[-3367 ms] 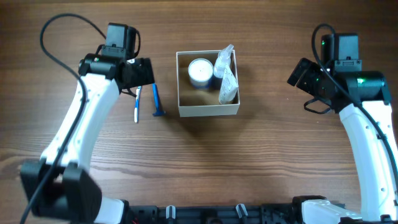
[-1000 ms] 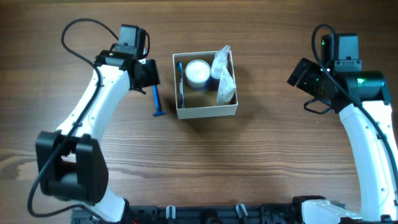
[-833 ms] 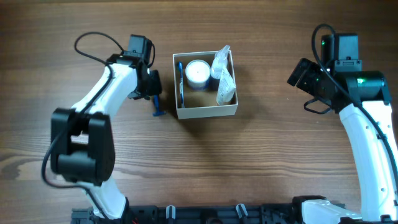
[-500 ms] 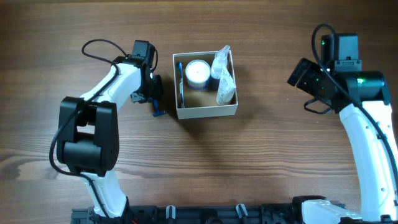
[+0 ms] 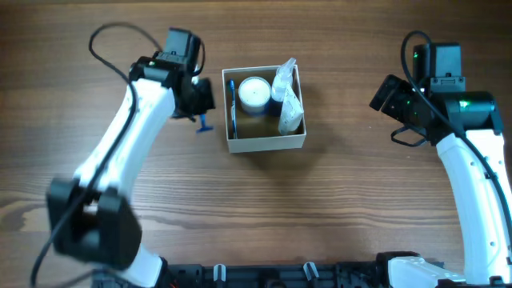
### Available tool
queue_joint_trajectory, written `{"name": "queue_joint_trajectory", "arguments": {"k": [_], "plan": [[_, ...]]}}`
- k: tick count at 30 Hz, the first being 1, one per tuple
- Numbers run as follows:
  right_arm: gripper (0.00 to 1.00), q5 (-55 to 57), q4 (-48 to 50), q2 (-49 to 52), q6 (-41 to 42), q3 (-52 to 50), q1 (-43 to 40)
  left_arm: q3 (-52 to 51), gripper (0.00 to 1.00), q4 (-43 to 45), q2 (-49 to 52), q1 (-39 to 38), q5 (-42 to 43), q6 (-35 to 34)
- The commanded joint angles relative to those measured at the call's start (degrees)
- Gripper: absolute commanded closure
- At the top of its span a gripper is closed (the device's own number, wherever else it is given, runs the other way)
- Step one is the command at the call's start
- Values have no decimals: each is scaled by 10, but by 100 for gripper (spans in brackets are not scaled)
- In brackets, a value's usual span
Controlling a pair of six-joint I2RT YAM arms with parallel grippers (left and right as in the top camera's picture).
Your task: Pack container
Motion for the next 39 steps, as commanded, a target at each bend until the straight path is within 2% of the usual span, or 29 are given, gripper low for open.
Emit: {"name": "queue_joint_trajectory", "arguments": {"k": [1,3,9,10,12,13,15,18,19,20,26,29,31,34,39], "plan": [[0,8,0,3,9,7,-2,11,96,47,-34,-71,-28,1],[0,8,0,3,9,7,-2,11,96,64,-14,-92,-55,1],[0,8,0,3,9,7,-2,11,96,85,84,-105,-55,-6],[0,8,0,3,9,7,-2,11,95,86,88,-103,-55,-6],[0,8,0,3,9,7,-2,11,85,90,87,-96,-55,-6],[0,8,0,3,8,7,-2,11,67,87,82,-94,-55,-6],[0,8,0,3,9,7,-2,12,56,69,67,-94,-54,-6],[0,8,0,3,9,7,-2,12,32,38,24,-95,-55,-6],[0,8,0,3,9,7,-2,12,9,27,2,-94,-55,-6],[0,8,0,3,9,7,-2,12,0,18,-19,-94,-55,-6],[0,8,0,3,9,7,-2,12,0,-58,-201,-102,-59,-6],[0,8,0,3,9,7,-2,12,0,-79,-301,-108,-27,1],[0,8,0,3,9,7,-2,12,1,-99,-356,-108,-66,1],[0,8,0,3,9,7,-2,12,0,-156,-433,-107,-74,-1],[0,8,0,3,9,7,-2,-42,0,-165,-518,-108,-135,-1]]}}
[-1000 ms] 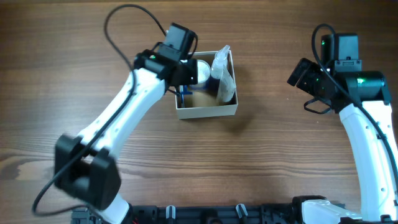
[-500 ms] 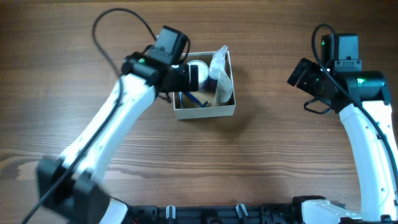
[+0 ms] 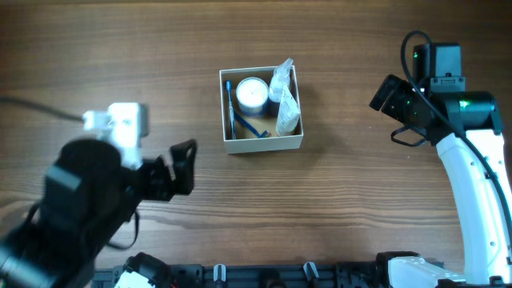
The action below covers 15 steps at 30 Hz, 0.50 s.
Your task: Pack container
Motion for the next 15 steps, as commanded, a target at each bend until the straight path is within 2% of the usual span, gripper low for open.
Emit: {"name": "queue_joint_trajectory", "arguments": {"k": [1,4,6,10,15], "plan": [[0,8,0,3,9,7,-2,-72,0,15,-50,-1,-60,3],[0,8,0,3,9,7,-2,-235,0,132,-130,49,-57,5],[0,8,0,3,9,7,-2,-396,0,265,-196,115,0,5],[0,8,0,3,9,7,-2,-591,0,417,-287,173,49,5],[0,8,0,3,9,7,-2,-712,0,452,-390,179,50,3]]}}
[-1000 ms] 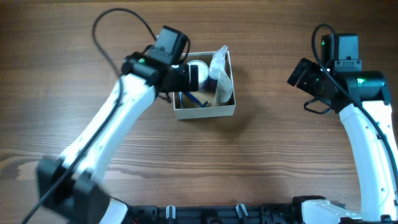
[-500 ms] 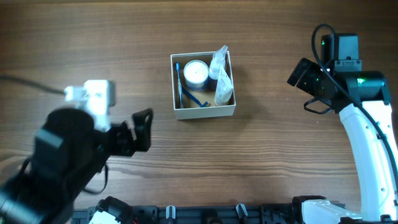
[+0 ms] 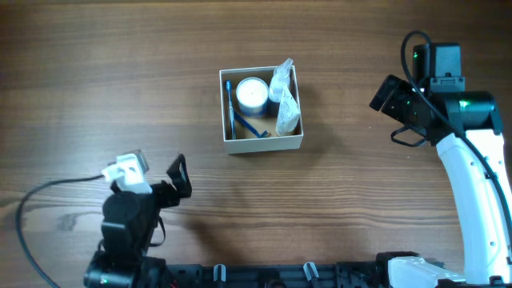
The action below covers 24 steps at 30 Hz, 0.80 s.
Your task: Pack container
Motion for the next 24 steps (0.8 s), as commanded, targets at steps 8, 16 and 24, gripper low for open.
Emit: {"name": "queue_joint_trajectory", "arguments": {"k": [8,16,24], "plan": [[0,8,0,3,9,7,-2,-106,0,4,-167,10,17,3],[0,8,0,3,9,7,-2,-106,0,4,-167,43,17,3],[0,8,1,-8,9,6,-2,-106,0,4,-167,43,17,3]]}}
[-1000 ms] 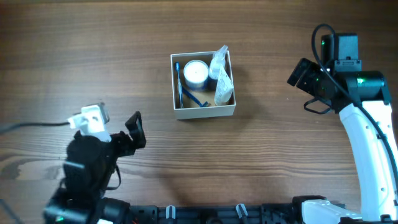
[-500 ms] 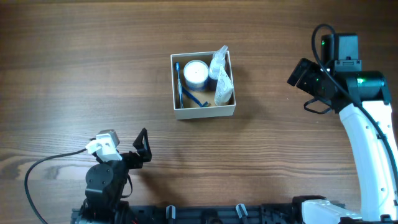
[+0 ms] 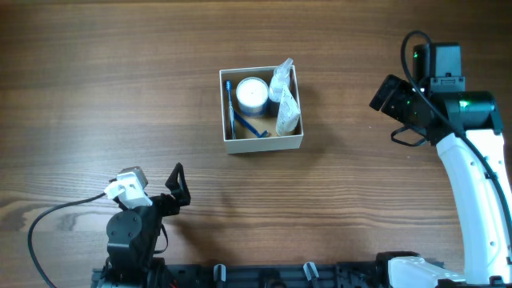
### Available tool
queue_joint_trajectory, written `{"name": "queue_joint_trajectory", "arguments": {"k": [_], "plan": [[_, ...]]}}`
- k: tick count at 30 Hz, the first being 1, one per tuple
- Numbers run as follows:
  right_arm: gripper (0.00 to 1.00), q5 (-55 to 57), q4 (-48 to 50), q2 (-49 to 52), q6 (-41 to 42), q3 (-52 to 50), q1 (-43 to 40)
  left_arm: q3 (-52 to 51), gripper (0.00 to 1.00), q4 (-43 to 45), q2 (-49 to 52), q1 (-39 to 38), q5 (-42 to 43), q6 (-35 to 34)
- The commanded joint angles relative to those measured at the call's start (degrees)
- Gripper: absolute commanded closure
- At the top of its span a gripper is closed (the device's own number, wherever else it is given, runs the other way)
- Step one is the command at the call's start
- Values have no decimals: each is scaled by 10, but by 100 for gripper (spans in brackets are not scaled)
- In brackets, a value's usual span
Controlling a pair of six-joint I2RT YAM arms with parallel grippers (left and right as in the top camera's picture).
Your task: Pack container
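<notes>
A tan open box [image 3: 263,145] stands at the table's middle. Inside it are a white round jar [image 3: 253,94], a blue toothbrush [image 3: 231,98] along the left wall, a blue razor [image 3: 254,130] near the front wall, and a clear plastic-wrapped item [image 3: 285,100] on the right. My left gripper [image 3: 178,186] is folded back at the front left, far from the box, open and holding nothing. My right gripper [image 3: 386,94] hangs to the right of the box, well apart from it; its fingers do not show clearly.
The left arm's cable [image 3: 56,212] loops over the table at the front left. The right arm's white link [image 3: 472,184] runs down the right side. A black rail [image 3: 304,274] lies along the front edge.
The left arm has sunk a little further back toward the front edge. The box, its contents and the right arm are unchanged.
First my left gripper was at the box's left wall with the blue razor hanging just outside the box. By 1.3 s ago the razor lay inside the box and the left arm was at the front left, open. Since then it has folded down there.
</notes>
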Motion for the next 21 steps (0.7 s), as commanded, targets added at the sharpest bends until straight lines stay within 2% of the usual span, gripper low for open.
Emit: {"name": "queue_joint_trajectory", "arguments": {"k": [1,8,11,12,13,15,18,21], "plan": [[0,8,2,-27,9,4,-1,-4,0,2,-7,5,3,3],[0,30,19,-263,-16,-71,6,-4,0,2,-7,5,3,3],[0,-10,118,-368,-142,-169,6,-4,0,2,-7,5,3,3],[0,-62,178,-423,-236,-240,6,-4,0,2,-7,5,3,3],[0,-96,207,-456,-285,-285,6,-4,0,2,-7,5,3,3],[0,-133,245,-514,-329,-370,6,-4,0,2,-7,5,3,3],[0,-135,300,-622,-302,-529,6,-4,0,2,-7,5,3,3],[0,-134,319,-702,-291,-604,6,-4,0,2,-7,5,3,3]]}}
